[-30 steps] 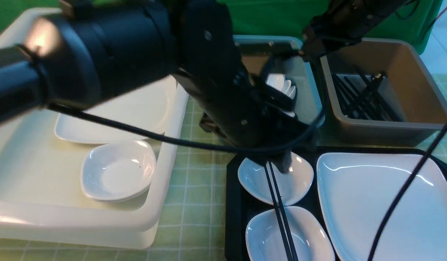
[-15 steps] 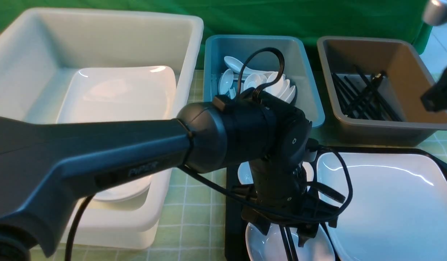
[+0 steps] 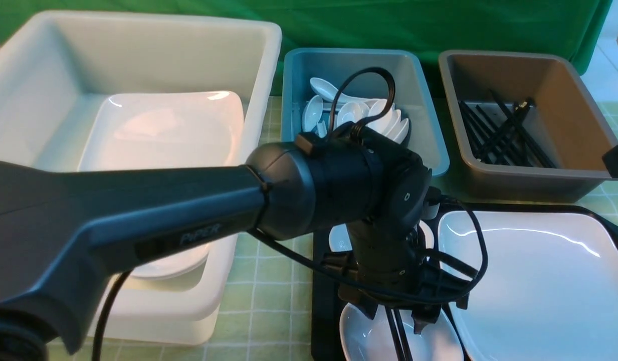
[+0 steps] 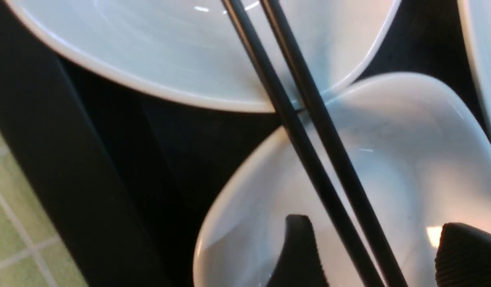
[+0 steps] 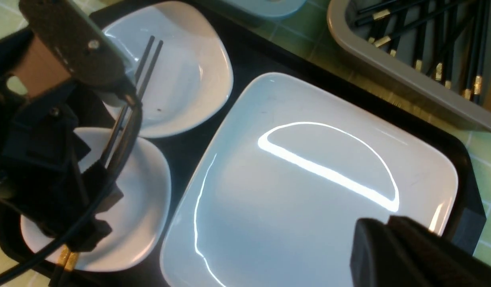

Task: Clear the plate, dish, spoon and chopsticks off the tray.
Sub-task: Use the left arm to grab a pair of chopsticks from the plate

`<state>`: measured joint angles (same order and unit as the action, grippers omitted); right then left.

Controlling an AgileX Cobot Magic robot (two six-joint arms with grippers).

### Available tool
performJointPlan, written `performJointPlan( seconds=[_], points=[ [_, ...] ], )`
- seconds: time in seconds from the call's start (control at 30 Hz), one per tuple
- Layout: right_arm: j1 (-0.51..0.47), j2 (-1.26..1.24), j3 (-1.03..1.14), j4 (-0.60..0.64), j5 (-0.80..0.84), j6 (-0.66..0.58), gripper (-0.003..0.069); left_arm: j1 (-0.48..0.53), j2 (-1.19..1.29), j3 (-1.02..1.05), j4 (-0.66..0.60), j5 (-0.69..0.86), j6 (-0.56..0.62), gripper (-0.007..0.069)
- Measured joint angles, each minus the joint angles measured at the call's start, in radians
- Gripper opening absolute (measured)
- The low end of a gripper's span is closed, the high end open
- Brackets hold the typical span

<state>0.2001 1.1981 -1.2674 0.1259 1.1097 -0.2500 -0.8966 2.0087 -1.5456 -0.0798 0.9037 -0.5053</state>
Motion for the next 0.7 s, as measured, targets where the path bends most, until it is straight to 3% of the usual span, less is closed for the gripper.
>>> performJointPlan(
  seconds=[0.2,0.37,0.5,0.7],
  points=[
    [0.0,0.0,0.0,0.001,0.0,0.0,0.0039,0.0,0.041,0.0,-0.005,0.0,-0.001,0.0406],
    [0.0,0.0,0.0,0.001,0.001,0.0,0.0048,0.0,0.045,0.0,0.004,-0.022,0.007,0.0283],
    [0.0,0.0,0.0,0.001,0.001,0.0,0.0052,0.0,0.045,-0.002,0.017,-0.039,0.035,0.0072],
    [0.0,0.0,0.0,0.001,0.001,0.0,0.0062,0.0,0.044,-0.002,0.018,-0.043,0.08,0.0053]
  ],
)
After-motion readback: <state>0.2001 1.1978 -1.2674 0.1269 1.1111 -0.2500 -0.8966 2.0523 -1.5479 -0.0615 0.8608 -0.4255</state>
